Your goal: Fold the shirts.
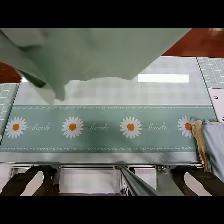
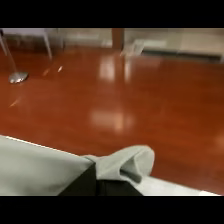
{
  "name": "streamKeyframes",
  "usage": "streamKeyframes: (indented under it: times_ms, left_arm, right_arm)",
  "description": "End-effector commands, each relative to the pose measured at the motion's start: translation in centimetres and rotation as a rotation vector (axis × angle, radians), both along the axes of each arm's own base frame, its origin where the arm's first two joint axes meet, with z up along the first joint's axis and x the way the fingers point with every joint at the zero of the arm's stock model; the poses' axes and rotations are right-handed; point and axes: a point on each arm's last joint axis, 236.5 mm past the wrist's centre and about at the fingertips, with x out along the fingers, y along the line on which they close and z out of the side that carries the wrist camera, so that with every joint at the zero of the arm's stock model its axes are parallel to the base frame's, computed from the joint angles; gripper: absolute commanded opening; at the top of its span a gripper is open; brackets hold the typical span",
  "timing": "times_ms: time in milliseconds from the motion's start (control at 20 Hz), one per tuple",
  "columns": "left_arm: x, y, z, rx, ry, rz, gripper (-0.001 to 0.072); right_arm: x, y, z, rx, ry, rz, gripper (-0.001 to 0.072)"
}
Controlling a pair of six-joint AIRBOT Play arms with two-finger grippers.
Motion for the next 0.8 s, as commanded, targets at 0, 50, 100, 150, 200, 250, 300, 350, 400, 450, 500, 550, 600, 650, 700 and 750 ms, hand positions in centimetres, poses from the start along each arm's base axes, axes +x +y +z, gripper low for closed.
streamKeyframes:
  times_ms: [0,50,100,150,200,250,300,350,400,450,500,550,600,650,700,750]
  left_arm:
    - [-6.8,1.9,4.3,0.056,-0.129,0.142,0.0025]
    - [-8.4,1.6,4.2,0.067,-0.13,0.14,0.0025]
    - [-9.5,1.3,3.7,0.075,-0.118,0.136,0.0025]
    - [-10.7,0.9,3.0,0.085,-0.093,0.127,0.0025]
    - [-11.5,0.7,2.0,0.09,-0.058,0.122,0.0025]
    - [-12.1,0.5,1.1,0.092,-0.024,0.117,0.0026]
    - [-12.6,0.4,0.2,0.096,0.011,0.114,0.0026]
    - [-12.9,0.3,-0.8,0.107,0.053,0.109,0.0026]
    - [-13.1,0.3,-2.2,0.115,0.109,0.104,0.0025]
    - [-12.9,0.3,-3.5,0.125,0.164,0.098,0.0026]
    - [-12.4,0.4,-5.0,0.126,0.222,0.092,0.0026]
    - [-11.6,0.5,-6.6,0.117,0.28,0.086,0.0026]
    - [-10.6,0.3,-8.4,0.102,0.343,0.064,0.0026]
    - [-9.5,0.3,-10.1,0.091,0.4,0.048,0.0026]
    - [-8.1,0.2,-12.0,0.076,0.45,0.033,0.0027]
    - [-6.5,0.4,-13.7,0.071,0.483,0.026,0.0027]
  right_arm:
    - [-7.9,-1.7,3.5,-0.059,-0.132,-0.108,0.0026]
    - [-9.3,-2.1,4.0,-0.059,-0.157,-0.131,0.0026]
    - [-10.5,-2.2,4.5,-0.057,-0.179,-0.144,0.0026]
    - [-11.7,-2.2,4.7,-0.059,-0.194,-0.147,0.0026]
    - [-12.7,-2.1,4.7,-0.058,-0.2,-0.149,0.0026]
    - [-13.3,-2.0,4.5,-0.057,-0.194,-0.147,0.0026]
    - [-13.8,-1.9,4.0,-0.052,-0.172,-0.145,0.0026]
    - [-13.9,-1.8,3.1,-0.056,-0.137,-0.141,0.0026]
    - [-13.9,-1.8,2.0,-0.065,-0.09,-0.135,0.0026]
    - [-13.6,-1.8,0.8,-0.064,-0.039,-0.135,0.0026]
    - [-13.0,-2.0,-0.6,-0.056,0.016,-0.139,0.0026]
    - [-12.3,-2.0,-2.2,-0.055,0.079,-0.135,0.0026]
    - [-11.4,-2.0,-4.1,-0.052,0.148,-0.13,0.0026]
    - [-10.2,-2.0,-6.0,-0.047,0.208,-0.121,0.0026]
    - [-8.9,-2.1,-8.0,-0.041,0.267,-0.119,0.0026]
    - [-7.2,-2.0,-10.0,-0.024,0.312,-0.112,0.0027]
